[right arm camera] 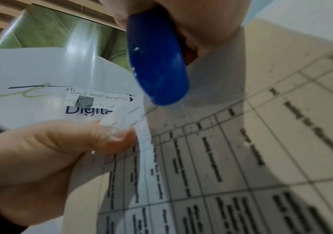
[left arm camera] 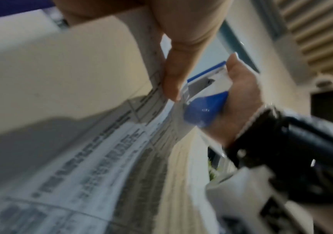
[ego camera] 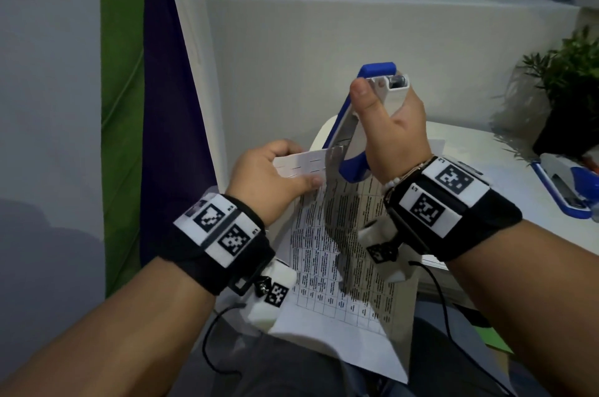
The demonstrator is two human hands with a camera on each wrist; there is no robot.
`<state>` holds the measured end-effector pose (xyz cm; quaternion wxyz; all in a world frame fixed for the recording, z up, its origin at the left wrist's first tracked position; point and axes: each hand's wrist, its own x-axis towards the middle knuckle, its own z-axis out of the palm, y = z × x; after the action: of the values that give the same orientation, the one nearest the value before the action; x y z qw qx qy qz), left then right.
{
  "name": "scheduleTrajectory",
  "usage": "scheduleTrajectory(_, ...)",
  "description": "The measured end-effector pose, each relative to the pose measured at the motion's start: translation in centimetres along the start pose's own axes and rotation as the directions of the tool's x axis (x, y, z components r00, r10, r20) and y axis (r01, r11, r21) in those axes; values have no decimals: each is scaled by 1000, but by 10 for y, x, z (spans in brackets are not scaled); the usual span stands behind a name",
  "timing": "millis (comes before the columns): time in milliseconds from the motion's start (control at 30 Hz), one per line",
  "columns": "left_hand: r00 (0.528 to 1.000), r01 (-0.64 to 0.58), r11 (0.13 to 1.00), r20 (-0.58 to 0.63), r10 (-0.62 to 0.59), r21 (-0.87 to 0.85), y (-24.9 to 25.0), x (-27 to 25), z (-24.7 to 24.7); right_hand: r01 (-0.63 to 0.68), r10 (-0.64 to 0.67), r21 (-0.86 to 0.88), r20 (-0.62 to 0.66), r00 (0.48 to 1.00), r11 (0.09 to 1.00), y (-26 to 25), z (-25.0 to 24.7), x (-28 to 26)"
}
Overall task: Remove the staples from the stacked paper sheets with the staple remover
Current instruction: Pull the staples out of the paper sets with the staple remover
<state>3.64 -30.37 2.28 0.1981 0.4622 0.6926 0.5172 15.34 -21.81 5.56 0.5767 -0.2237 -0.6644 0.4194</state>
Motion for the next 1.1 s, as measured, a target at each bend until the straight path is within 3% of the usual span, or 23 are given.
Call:
scheduleTrajectory(200, 999, -26, 999, -44, 25, -19, -7, 9, -1, -63, 62, -25, -65, 996, 998, -2, -17, 1)
scheduleTrajectory(433, 988, -56, 998, -145, 60, 33, -13, 14, -6, -72, 75, 24, -291, 954, 997, -10, -38, 6)
scheduleTrajectory(533, 980, -74, 996, -180, 81, 45, -13, 14, -6, -78, 59, -71, -230, 971, 994, -2, -41, -4)
scheduleTrajectory(633, 977, -185, 978, -89, 193, 98, -12, 4, -2, -167, 127, -219, -186, 974, 961, 22, -47, -18)
scheduleTrajectory(700, 910, -412, 865, 81, 407, 287, -17, -8, 2, -262, 208, -249, -224, 952, 932, 39, -55, -28)
scheduleTrajectory(733, 838, -543, 754, 188, 512, 370, -23, -14, 4, -303, 244, -238, -249, 937, 923, 47, -60, -31)
scheduleTrajectory(800, 705, -707, 574, 348, 618, 413, -44, -23, 11, -370, 302, -220, -290, 908, 903, 55, -69, -35)
scheduleTrajectory(833, 672, -739, 542, 383, 634, 400, -55, -26, 15, -398, 324, -227, -303, 896, 889, 58, -73, -37)
scheduleTrajectory(1100, 663, -742, 554, 294, 688, 377, -85, -36, 29, -376, 295, -309, -277, 914, 874, 64, -78, -45)
